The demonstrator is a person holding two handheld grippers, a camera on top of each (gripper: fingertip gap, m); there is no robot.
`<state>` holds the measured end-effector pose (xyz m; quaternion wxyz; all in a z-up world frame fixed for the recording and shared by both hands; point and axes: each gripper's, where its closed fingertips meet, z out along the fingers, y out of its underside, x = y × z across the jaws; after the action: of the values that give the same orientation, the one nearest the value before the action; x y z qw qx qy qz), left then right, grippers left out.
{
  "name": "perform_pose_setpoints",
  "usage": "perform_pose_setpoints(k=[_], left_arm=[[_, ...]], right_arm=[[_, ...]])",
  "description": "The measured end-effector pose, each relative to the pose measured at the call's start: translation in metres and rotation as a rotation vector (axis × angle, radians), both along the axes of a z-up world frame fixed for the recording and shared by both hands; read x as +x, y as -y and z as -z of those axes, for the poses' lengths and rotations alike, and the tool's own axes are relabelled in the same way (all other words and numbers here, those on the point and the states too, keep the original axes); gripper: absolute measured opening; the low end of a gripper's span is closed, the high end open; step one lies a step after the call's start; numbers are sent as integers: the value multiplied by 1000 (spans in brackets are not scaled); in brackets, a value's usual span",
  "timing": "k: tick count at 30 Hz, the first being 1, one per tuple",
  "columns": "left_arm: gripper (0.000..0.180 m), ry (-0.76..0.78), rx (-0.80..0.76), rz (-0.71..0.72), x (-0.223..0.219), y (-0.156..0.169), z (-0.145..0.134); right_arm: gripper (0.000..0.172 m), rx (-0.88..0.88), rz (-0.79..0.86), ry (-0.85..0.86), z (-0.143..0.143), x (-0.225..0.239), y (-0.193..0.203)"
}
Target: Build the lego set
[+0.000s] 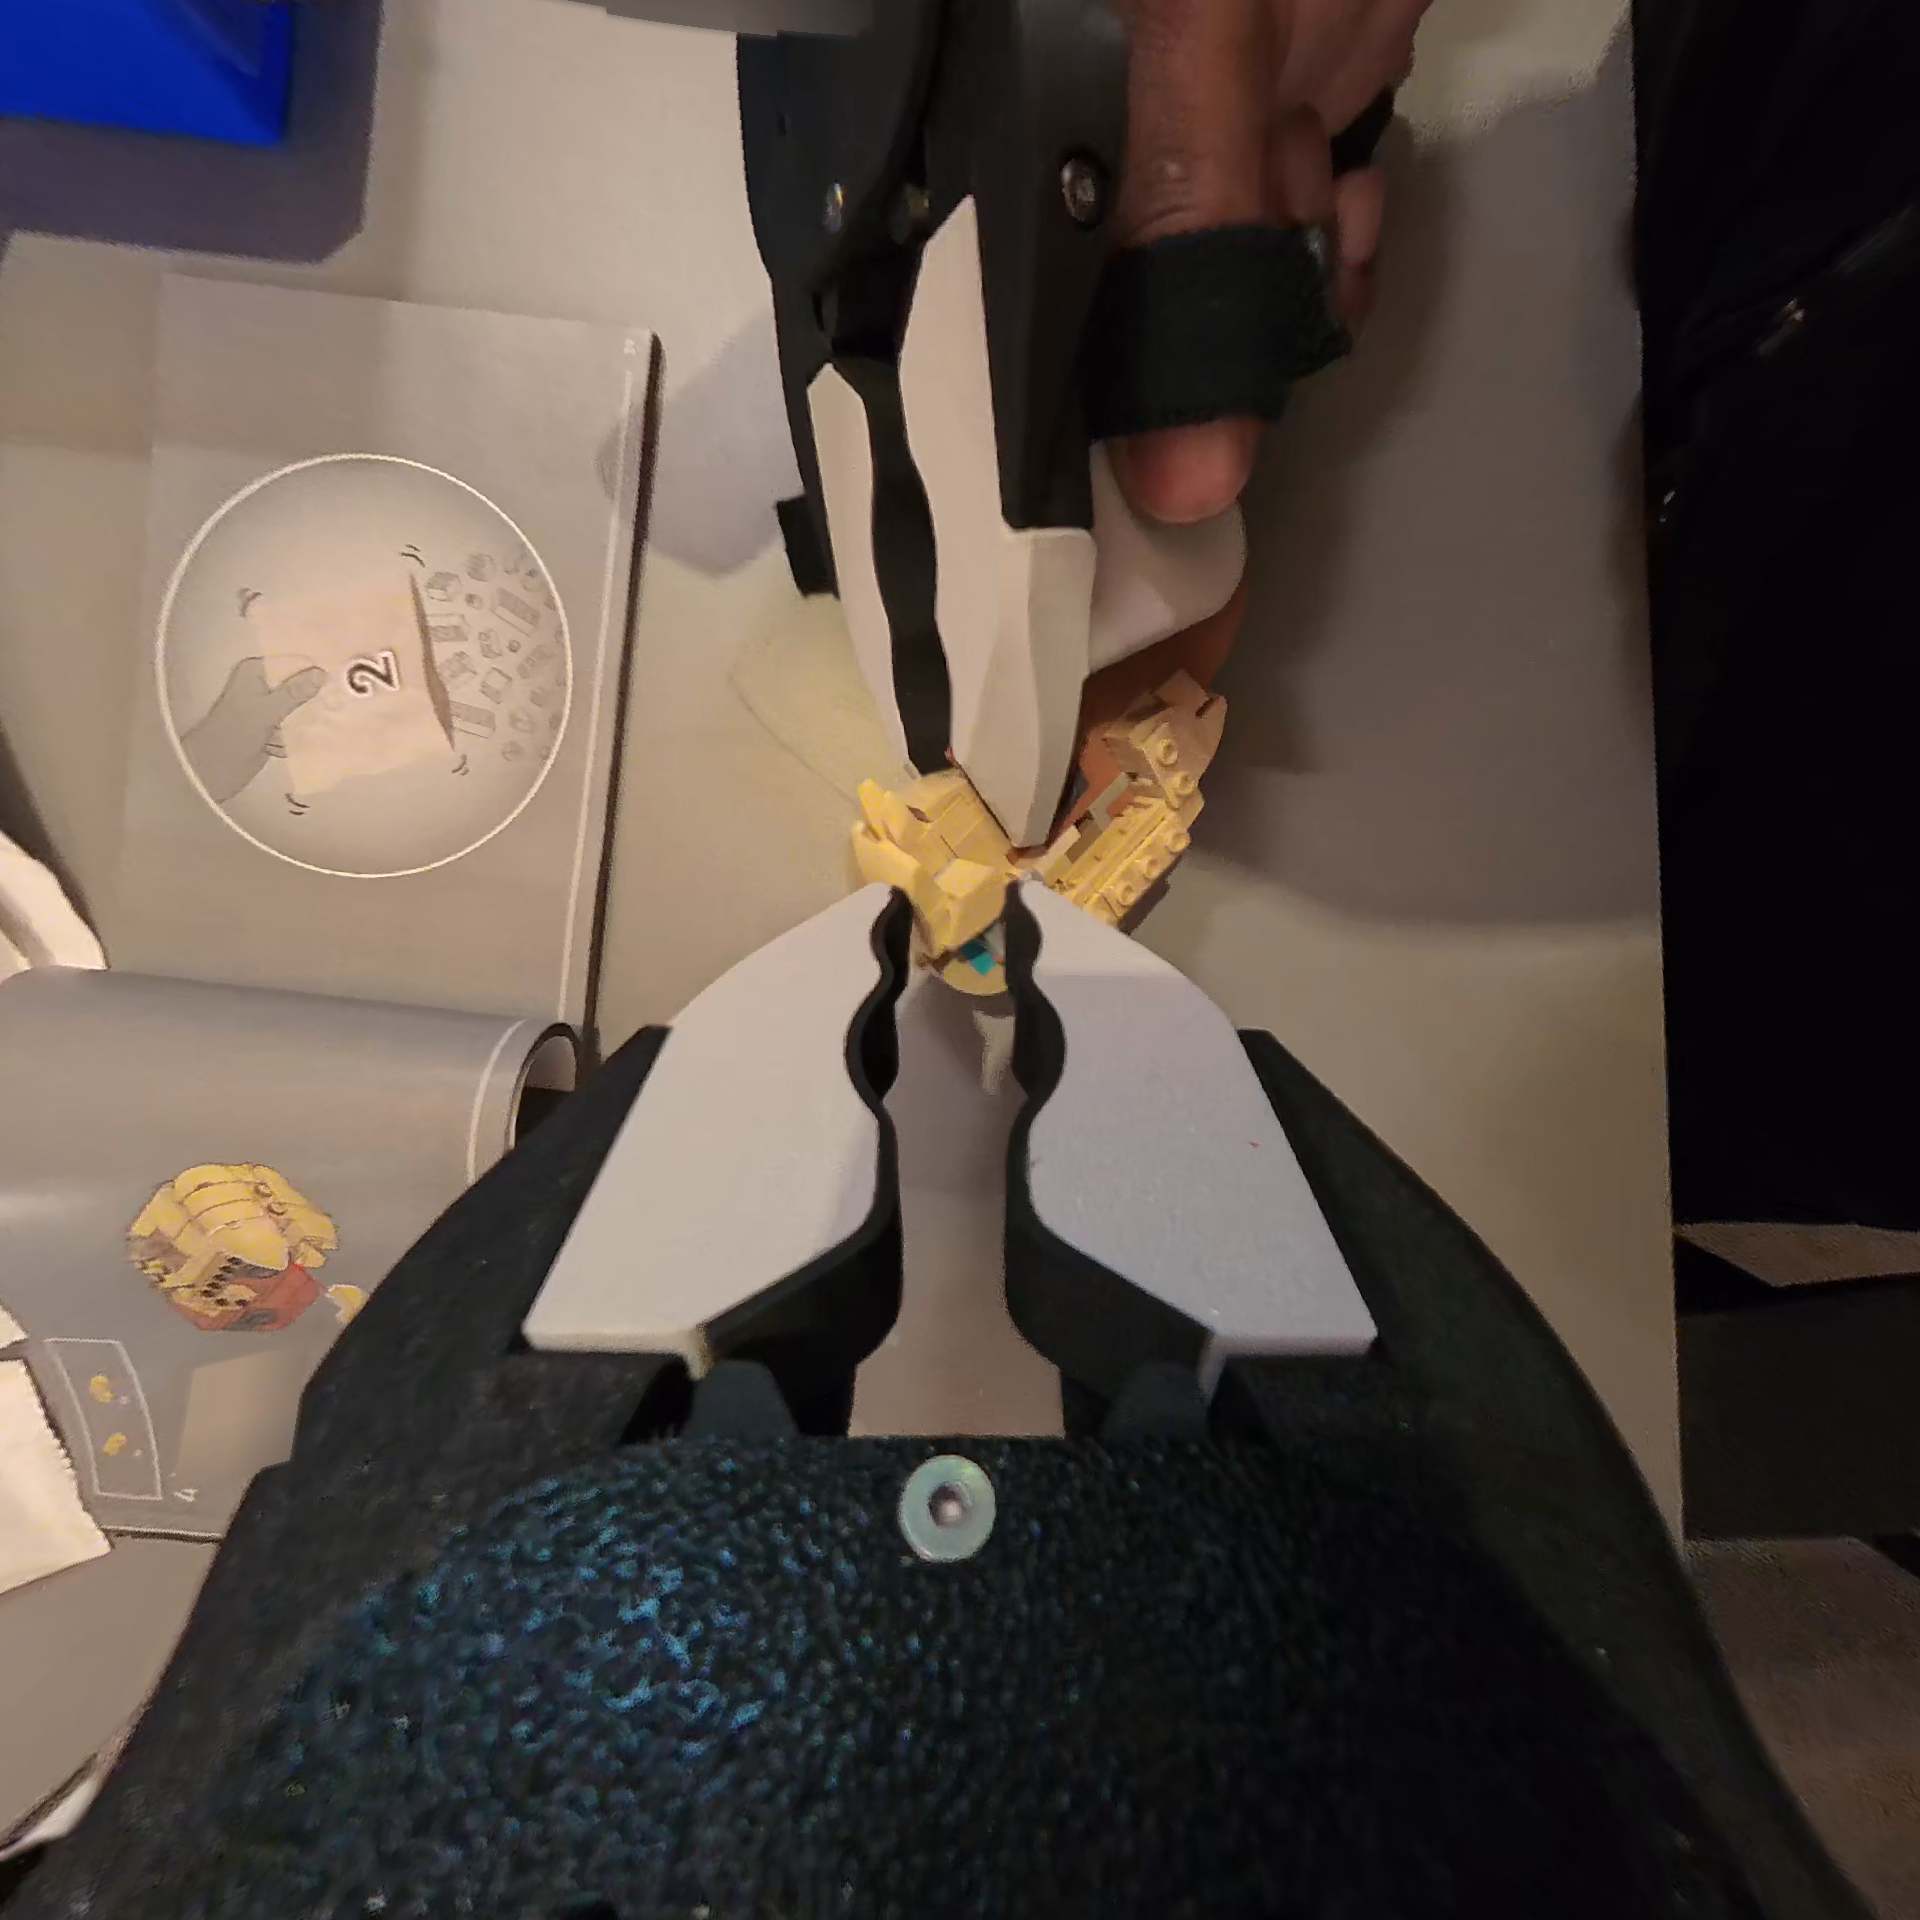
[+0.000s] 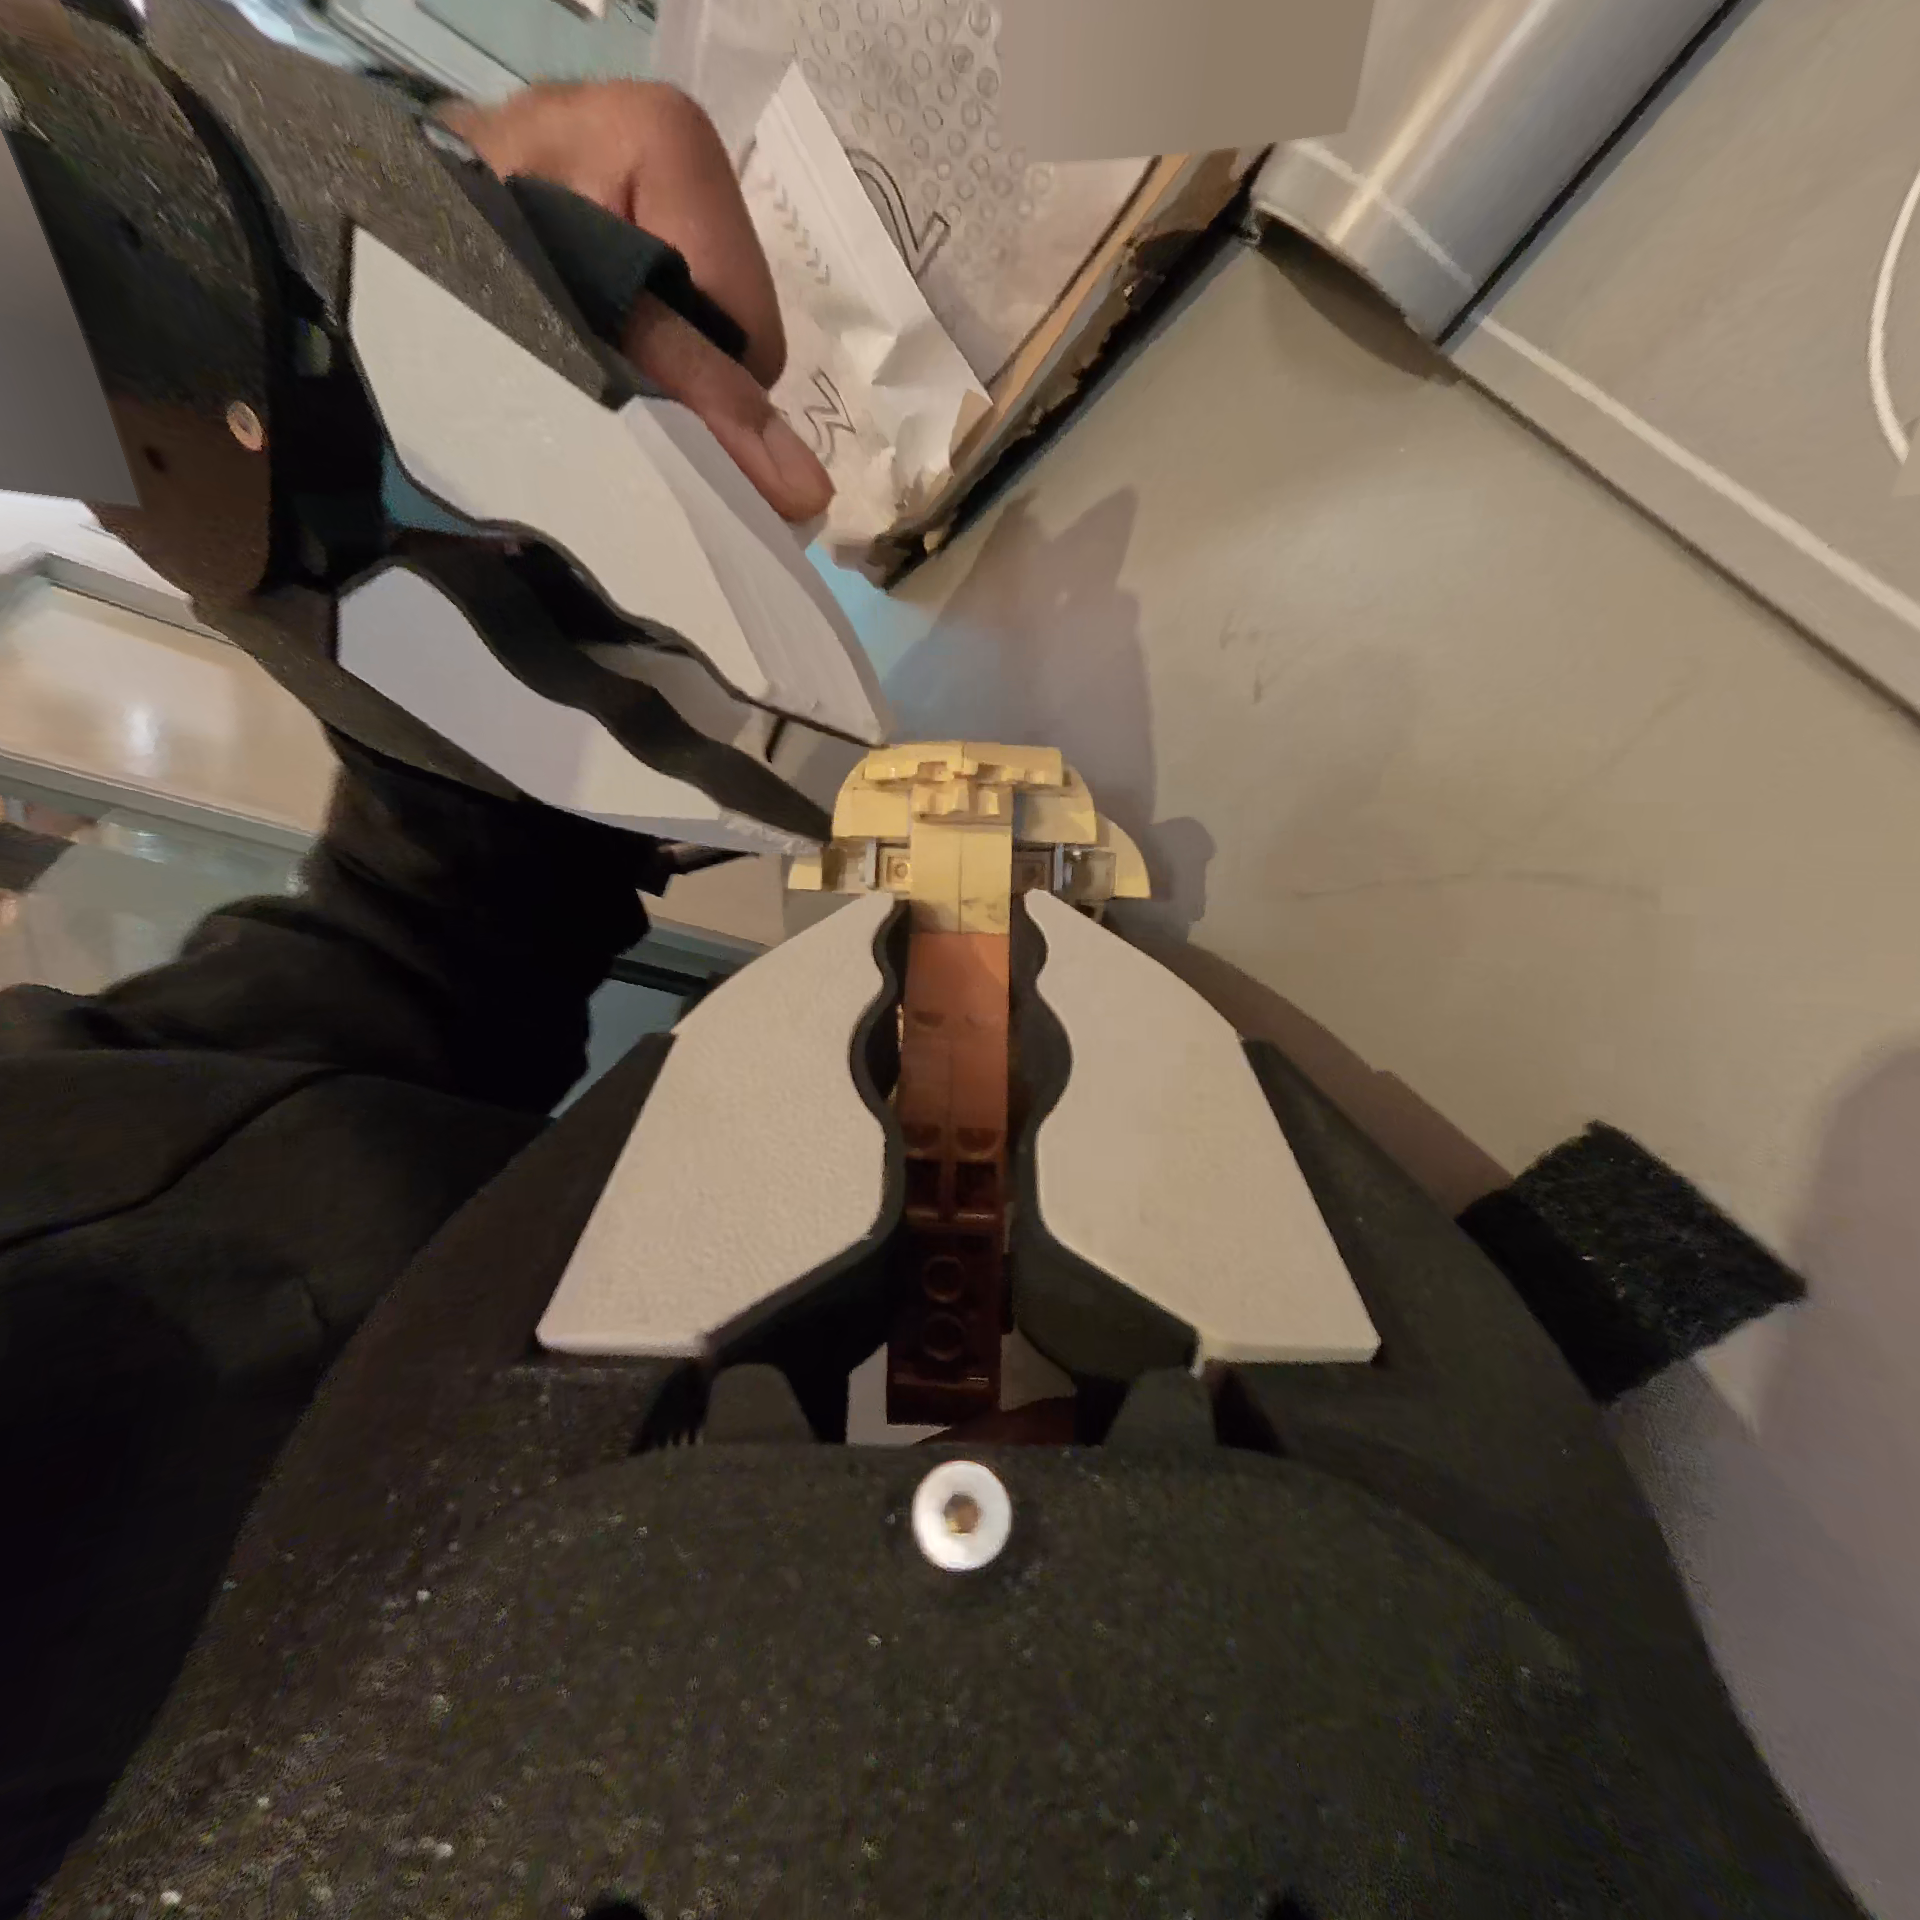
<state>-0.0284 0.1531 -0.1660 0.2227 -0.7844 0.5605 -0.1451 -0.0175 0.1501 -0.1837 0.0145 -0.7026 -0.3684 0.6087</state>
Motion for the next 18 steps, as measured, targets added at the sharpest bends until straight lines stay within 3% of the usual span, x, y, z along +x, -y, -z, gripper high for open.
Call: perform_pose_setpoints(k=[3,10,18], left_arm=[[22,51,32,-19,-2,2,-10],[29,352,229,-177,-2,-10,-44],[27,707,481,-539,-5,-29,-91]], right_arm=[[18,-47,16,-26,-4,0,-4],[18,-121,57,-224,-32,-2,-18],[18,-76,203,-513,-66,4,-42]])
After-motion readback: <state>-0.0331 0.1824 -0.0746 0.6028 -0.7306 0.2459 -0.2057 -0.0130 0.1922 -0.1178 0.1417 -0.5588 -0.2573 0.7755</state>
